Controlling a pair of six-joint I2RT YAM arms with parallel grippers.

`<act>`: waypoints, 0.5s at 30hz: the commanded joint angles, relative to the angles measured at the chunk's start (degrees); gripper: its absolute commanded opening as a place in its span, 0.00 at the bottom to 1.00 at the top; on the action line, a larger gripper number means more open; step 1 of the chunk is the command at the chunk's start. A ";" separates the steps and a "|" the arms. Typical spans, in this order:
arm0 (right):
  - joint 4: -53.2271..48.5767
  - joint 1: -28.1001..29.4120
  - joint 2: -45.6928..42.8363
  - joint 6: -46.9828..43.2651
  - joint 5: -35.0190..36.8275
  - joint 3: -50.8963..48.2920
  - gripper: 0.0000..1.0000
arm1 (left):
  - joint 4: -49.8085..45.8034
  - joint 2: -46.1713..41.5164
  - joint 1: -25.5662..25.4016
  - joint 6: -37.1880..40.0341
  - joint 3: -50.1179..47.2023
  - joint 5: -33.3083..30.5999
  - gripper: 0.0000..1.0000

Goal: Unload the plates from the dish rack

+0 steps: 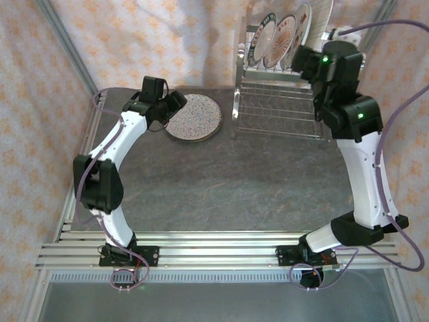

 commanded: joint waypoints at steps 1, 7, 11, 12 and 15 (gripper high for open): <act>-3.79 -5.11 3.41 3.20 -5.56 5.38 0.90 | 0.56 -5.16 -3.04 -0.55 2.11 -3.22 0.77; -2.10 -11.99 10.25 3.45 -14.86 12.41 0.90 | 8.52 -14.28 -9.33 1.76 -0.72 -3.54 0.86; -0.15 -14.57 14.62 2.73 -20.85 16.18 0.86 | 18.39 -20.31 -13.15 3.69 -5.29 -3.23 0.96; 0.52 -14.67 15.70 1.62 -22.23 16.93 0.84 | 20.85 -21.66 -14.14 4.20 -6.60 -3.38 0.99; 1.49 -14.88 18.18 -0.18 -23.07 18.91 0.80 | 25.09 -24.47 -16.77 5.25 -8.96 -3.16 0.99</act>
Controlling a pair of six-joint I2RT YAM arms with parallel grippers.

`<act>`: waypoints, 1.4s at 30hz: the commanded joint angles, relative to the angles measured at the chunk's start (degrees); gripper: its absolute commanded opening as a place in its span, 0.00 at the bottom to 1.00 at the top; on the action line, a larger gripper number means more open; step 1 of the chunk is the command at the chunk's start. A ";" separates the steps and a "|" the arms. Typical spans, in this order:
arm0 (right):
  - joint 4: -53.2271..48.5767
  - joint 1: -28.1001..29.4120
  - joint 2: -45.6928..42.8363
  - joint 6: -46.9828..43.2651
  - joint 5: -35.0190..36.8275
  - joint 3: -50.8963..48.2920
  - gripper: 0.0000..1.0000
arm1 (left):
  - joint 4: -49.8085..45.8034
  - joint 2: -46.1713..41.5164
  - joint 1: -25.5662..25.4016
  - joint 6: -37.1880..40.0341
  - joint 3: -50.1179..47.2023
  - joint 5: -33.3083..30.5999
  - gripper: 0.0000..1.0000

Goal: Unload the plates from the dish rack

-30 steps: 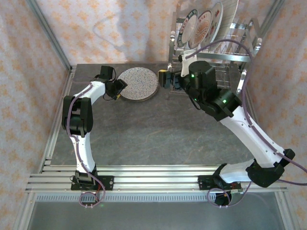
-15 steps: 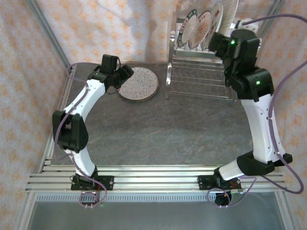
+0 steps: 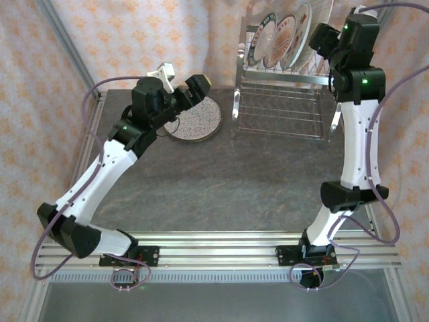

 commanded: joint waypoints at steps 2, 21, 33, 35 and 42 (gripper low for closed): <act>3.17 -0.45 2.45 -1.87 -3.72 3.67 0.76 | 10.30 -3.52 -2.91 2.69 -3.07 -0.47 0.99; 3.80 -1.09 11.06 -3.62 -2.12 11.64 0.50 | 15.80 -6.58 -7.89 3.57 -2.57 -0.24 0.99; 4.71 -1.09 13.84 -3.81 -2.14 13.10 0.27 | 16.44 -6.10 -8.11 3.13 -1.23 -0.14 0.99; 4.59 -1.09 14.08 -3.86 -1.85 13.52 0.22 | 16.45 -6.07 -8.11 3.13 -1.21 -0.23 0.99; 5.25 -0.53 14.12 -4.36 -0.48 13.79 0.08 | 16.69 -5.93 -8.24 2.87 -1.31 -0.21 0.99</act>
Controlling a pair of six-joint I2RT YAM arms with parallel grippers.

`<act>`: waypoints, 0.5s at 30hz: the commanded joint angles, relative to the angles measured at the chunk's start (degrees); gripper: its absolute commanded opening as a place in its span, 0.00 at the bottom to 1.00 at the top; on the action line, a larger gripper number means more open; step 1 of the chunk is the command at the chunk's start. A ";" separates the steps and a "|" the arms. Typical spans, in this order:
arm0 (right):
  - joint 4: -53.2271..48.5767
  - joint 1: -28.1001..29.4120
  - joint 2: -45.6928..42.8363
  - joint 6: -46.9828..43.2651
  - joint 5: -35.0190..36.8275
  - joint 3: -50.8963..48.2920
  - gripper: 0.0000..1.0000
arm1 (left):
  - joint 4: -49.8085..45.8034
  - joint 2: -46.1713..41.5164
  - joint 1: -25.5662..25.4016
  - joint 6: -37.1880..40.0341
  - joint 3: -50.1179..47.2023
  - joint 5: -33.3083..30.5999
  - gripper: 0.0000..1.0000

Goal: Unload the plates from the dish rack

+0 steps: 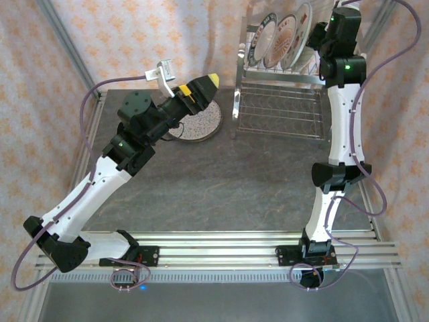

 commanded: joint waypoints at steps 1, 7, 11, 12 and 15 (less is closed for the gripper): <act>2.15 0.48 0.45 -0.92 0.10 2.11 0.06 | 2.34 0.20 -0.65 0.44 1.66 -0.32 0.99; 2.68 2.15 0.48 -2.07 5.62 2.98 0.00 | 2.64 0.53 -0.74 0.10 1.92 -0.21 0.99; 3.74 3.49 0.42 -3.48 8.95 3.78 0.00 | 4.13 0.53 -0.74 -1.08 1.57 -0.21 0.99; 4.12 3.89 0.42 -4.09 9.91 4.10 0.00 | 4.36 0.68 -0.74 -1.38 1.57 -0.20 0.99; 5.10 5.07 0.41 -5.89 12.87 5.50 0.00 | 4.59 0.99 -0.74 -1.91 2.00 0.06 0.99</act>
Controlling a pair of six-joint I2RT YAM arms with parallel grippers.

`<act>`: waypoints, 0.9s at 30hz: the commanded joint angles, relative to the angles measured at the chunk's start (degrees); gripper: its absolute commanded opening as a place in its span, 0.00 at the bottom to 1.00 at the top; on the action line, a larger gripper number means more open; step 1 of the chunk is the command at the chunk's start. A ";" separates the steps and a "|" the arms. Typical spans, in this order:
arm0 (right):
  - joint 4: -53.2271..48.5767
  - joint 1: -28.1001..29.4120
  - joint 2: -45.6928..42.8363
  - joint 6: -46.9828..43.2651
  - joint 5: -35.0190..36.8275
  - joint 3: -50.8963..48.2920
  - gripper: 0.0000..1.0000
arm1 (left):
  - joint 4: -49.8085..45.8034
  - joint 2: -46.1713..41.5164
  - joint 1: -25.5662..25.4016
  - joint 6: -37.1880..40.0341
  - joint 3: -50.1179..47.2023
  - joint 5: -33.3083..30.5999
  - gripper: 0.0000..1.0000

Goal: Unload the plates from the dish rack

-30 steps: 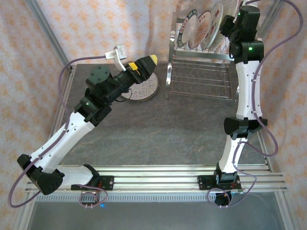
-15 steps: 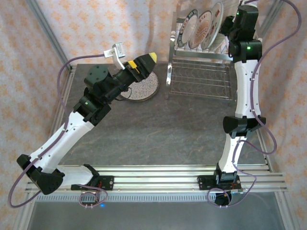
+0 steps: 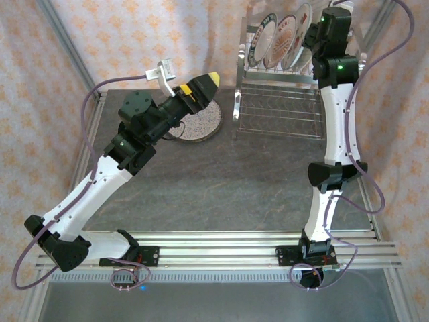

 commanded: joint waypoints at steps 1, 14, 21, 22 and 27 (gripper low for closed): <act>5.51 1.62 -0.89 -2.94 4.59 4.02 0.00 | 3.58 0.57 -0.74 -0.97 1.90 0.01 0.99; 6.58 3.12 -3.96 -7.39 11.48 5.45 0.00 | 6.56 2.59 -0.91 -4.11 3.63 1.96 0.99; 5.98 3.69 -7.31 -6.95 12.28 5.25 0.00 | 9.55 4.79 -1.68 -6.75 5.41 3.26 0.99; 5.77 3.87 -7.77 -6.68 12.37 5.21 0.00 | 10.09 5.07 -1.79 -7.24 5.41 3.21 0.99; 4.09 4.20 -10.82 -4.44 12.46 4.51 0.00 | 13.20 7.39 -2.89 -10.05 5.41 3.26 0.99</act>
